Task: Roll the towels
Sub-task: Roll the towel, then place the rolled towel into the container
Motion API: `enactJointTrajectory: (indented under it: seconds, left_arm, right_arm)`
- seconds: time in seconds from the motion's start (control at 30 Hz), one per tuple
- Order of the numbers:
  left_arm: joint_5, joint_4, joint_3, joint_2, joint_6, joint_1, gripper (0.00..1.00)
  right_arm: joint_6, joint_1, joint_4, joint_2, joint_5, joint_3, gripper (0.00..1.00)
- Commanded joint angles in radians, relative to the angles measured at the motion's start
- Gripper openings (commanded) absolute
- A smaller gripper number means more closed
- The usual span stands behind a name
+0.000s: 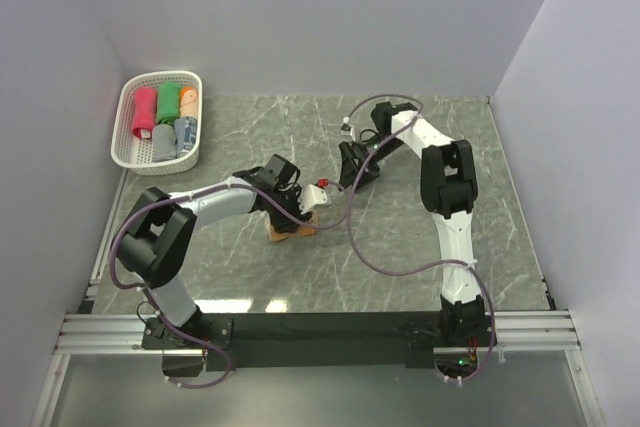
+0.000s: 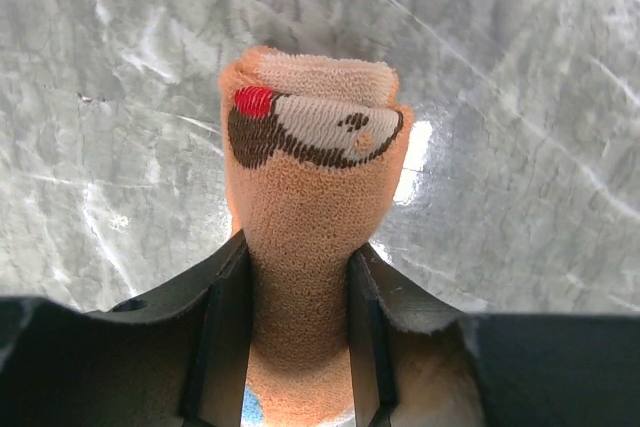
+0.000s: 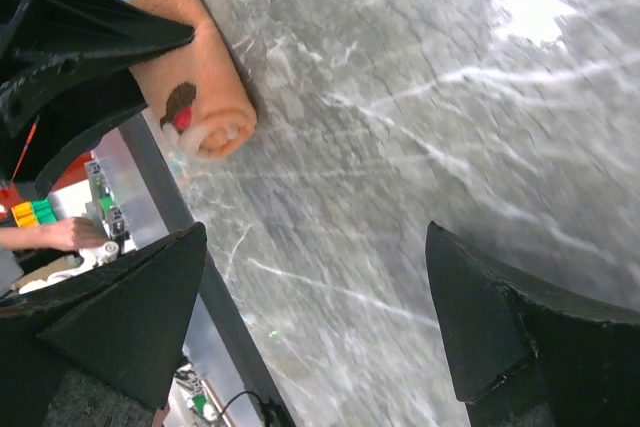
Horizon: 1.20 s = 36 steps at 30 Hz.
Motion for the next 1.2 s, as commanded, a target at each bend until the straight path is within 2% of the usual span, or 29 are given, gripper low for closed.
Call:
enactJointTrajectory:
  seconds: [0.0,0.07,0.17,0.2,0.27,0.3,0.53,0.7,0.83,0.9,0.93,1.07,1.17]
  left_arm:
    - [-0.101,-0.131,-0.071,0.12,-0.089,0.002,0.4]
    - [-0.107,-0.126,-0.08,0.133,-0.09,0.002,0.41]
    - [-0.104,-0.131,-0.078,0.143,-0.095,0.004,0.34]
    - [-0.095,-0.138,-0.071,0.15,-0.103,0.005,0.22]
    - [-0.069,-0.166,-0.04,0.15,-0.13,0.016,0.11]
    - [-0.056,-0.17,-0.026,0.137,-0.149,0.025,0.01]
    - [0.037,-0.229,0.167,0.018,-0.395,0.25,0.01]
    - [0.074,-0.348,0.351,-0.014,-0.474,0.37,0.0]
    - [0.111,-0.43,0.524,0.008,-0.552,0.551,0.0]
    - [0.059,-0.451,0.642,0.039,-0.586,0.614,0.01]
    - [0.042,-0.48,0.687,0.056,-0.61,0.687,0.0]
    - [-0.044,-0.542,0.932,0.159,-0.609,0.838,0.0]
    - [-0.179,-0.464,0.957,0.188,-0.613,0.903,0.0]
  right_arm:
    - [-0.021,-0.034,-0.035,-0.059,0.017,0.022,0.96]
    - [-0.018,-0.048,-0.039,-0.059,0.018,0.032,0.97]
    - [-0.015,-0.067,-0.037,-0.062,0.021,0.033,0.97]
    - [-0.012,-0.068,-0.037,-0.062,0.024,0.033,0.97]
    - [-0.015,-0.077,-0.039,-0.065,0.026,0.03,0.98]
    - [-0.015,-0.077,-0.039,-0.068,0.031,0.027,0.98]
    - [-0.003,-0.13,-0.02,-0.129,0.023,-0.002,0.98]
    - [0.011,-0.172,-0.014,-0.149,0.006,-0.008,0.99]
    - [0.02,-0.199,-0.006,-0.171,0.012,-0.031,0.99]
    - [0.021,-0.208,-0.005,-0.174,0.009,-0.039,1.0]
    - [0.025,-0.217,-0.006,-0.179,0.009,-0.048,1.0]
    - [0.032,-0.234,0.012,-0.191,0.012,-0.076,1.0]
    - [0.043,-0.234,0.018,-0.198,0.012,-0.093,1.0]
